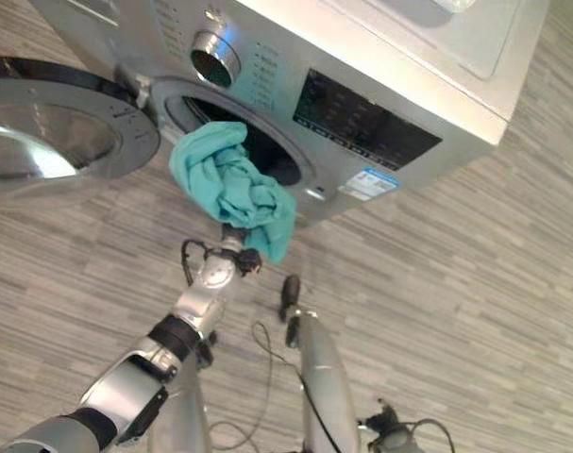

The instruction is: Grab the laundry basket,head to the washer,open it,put in the laundry and shut it.

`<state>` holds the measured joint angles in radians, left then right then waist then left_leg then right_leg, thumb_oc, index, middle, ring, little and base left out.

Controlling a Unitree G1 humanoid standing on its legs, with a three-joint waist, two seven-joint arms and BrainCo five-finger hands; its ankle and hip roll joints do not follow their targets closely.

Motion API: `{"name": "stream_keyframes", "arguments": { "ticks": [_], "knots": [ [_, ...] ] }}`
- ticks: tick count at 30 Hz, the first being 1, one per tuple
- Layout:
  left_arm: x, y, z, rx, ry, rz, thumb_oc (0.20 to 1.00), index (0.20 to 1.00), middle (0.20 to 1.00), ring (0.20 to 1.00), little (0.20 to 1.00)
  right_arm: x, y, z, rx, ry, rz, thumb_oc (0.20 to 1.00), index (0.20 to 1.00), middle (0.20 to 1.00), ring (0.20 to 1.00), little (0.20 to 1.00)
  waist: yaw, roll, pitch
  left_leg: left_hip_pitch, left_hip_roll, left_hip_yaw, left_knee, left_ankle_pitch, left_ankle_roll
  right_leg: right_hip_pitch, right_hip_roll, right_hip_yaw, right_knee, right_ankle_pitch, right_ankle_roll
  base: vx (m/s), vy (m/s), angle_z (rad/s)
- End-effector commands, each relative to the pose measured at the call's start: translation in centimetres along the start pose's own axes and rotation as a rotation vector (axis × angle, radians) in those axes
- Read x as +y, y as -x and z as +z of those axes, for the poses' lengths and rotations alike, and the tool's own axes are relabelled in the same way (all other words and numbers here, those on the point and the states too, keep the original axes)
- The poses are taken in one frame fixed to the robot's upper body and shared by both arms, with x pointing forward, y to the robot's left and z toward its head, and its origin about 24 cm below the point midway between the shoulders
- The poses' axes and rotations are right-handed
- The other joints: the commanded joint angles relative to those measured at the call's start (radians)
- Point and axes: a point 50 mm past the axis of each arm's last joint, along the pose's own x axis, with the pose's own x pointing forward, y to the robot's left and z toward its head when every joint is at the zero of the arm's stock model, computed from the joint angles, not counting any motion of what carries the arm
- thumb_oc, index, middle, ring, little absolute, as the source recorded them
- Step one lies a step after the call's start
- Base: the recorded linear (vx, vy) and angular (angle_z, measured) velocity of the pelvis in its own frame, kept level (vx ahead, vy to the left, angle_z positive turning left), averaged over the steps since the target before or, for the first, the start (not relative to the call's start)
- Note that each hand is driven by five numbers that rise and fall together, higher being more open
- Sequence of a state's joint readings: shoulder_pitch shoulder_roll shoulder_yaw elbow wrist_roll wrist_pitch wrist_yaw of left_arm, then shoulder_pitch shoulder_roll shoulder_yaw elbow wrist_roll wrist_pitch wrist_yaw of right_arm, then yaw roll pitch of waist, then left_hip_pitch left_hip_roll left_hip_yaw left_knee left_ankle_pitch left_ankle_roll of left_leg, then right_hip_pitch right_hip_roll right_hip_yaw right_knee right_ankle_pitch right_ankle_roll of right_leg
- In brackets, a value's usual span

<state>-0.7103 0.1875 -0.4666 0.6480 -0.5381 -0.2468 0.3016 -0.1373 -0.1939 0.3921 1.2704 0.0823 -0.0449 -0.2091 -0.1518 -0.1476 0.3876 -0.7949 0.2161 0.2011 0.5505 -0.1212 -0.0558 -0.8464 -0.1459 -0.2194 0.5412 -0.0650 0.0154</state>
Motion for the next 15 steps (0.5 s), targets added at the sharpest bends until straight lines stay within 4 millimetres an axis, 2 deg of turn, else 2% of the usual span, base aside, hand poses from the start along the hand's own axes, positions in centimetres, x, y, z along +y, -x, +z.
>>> {"name": "stream_keyframes", "arguments": {
  "ticks": [1,4,6,7,9,10,12,15],
  "knots": [
    [-2.0,-0.2,2.0,-0.116,0.011,-0.055,0.200,0.200,0.200,0.200,0.200,0.1,0.5,-1.9,0.034,-0.034,-0.016,1.000,1.000,1.000,1.000,1.000,0.006,0.044,-0.073,-0.093,-0.029,0.026,-0.033,0.017,0.054,-0.019,0.032,0.014,0.058,-0.112,-0.013,-0.03,0.001,-0.04],
    [-1.9,-0.5,2.0,-0.101,0.023,-0.042,0.200,0.200,0.200,0.200,0.200,-1.3,0.1,1.7,-0.116,-0.103,-0.069,1.000,1.000,1.000,1.000,1.000,-0.002,0.044,-0.071,-0.141,-0.024,0.030,-0.009,0.009,0.056,-0.073,0.027,0.023,0.090,-0.122,-0.015,0.00,0.000,0.00],
    [-1.9,-0.7,2.1,-0.102,0.022,-0.034,0.200,0.200,0.200,0.200,0.200,-1.6,0.2,2.4,-0.153,-0.106,-0.078,1.000,1.000,1.000,1.000,1.000,-0.005,0.043,-0.071,-0.150,-0.023,0.031,-0.004,0.006,0.056,-0.083,0.025,0.025,0.094,-0.123,-0.015,0.00,0.000,0.00],
    [-1.4,-1.4,3.0,-0.119,0.044,0.007,0.200,0.200,0.200,0.200,0.200,-2.8,0.6,5.2,-0.293,-0.133,-0.111,1.000,1.000,1.000,1.000,1.000,-0.017,0.036,-0.068,-0.173,-0.018,0.037,0.007,-0.001,0.055,-0.104,0.023,0.030,0.096,-0.120,-0.011,0.00,0.000,0.00],
    [-1.2,-2.2,4.4,-0.152,0.059,0.043,0.200,0.200,0.200,0.200,0.200,-3.7,1.5,7.3,-0.418,-0.167,-0.135,1.000,1.000,1.000,1.000,1.000,-0.034,0.028,-0.066,-0.195,-0.015,0.039,0.017,-0.006,0.054,-0.128,0.023,0.036,0.102,-0.117,-0.009,0.00,0.000,0.00],
    [-1.2,-2.2,4.4,-0.152,0.060,0.043,0.200,0.200,0.200,0.200,0.200,-3.8,1.6,7.3,-0.418,-0.166,-0.136,1.000,1.000,1.000,1.000,1.000,-0.035,0.029,-0.067,-0.197,-0.015,0.040,0.018,-0.007,0.055,-0.130,0.022,0.036,0.104,-0.118,-0.009,0.00,0.000,0.00],
    [-0.7,-3.5,6.9,-0.210,0.071,0.093,0.200,0.200,0.200,0.200,0.200,-4.8,3.0,9.5,-0.561,-0.177,-0.158,1.000,1.000,1.000,1.000,1.000,-0.060,0.024,-0.068,-0.218,-0.010,0.049,0.024,-0.015,0.054,-0.156,0.027,0.048,0.098,-0.111,-0.004,0.01,0.018,-0.02],
    [0.0,-4.7,10.1,-0.284,0.075,0.139,0.200,0.200,0.200,0.200,0.200,-5.8,4.2,10.9,-0.659,-0.170,-0.177,1.000,1.000,1.000,1.000,1.000,-0.087,0.018,-0.066,-0.250,0.000,0.063,0.037,-0.023,0.055,-0.188,0.033,0.061,0.091,-0.095,0.004,0.01,0.027,-0.12]
  ]
}}
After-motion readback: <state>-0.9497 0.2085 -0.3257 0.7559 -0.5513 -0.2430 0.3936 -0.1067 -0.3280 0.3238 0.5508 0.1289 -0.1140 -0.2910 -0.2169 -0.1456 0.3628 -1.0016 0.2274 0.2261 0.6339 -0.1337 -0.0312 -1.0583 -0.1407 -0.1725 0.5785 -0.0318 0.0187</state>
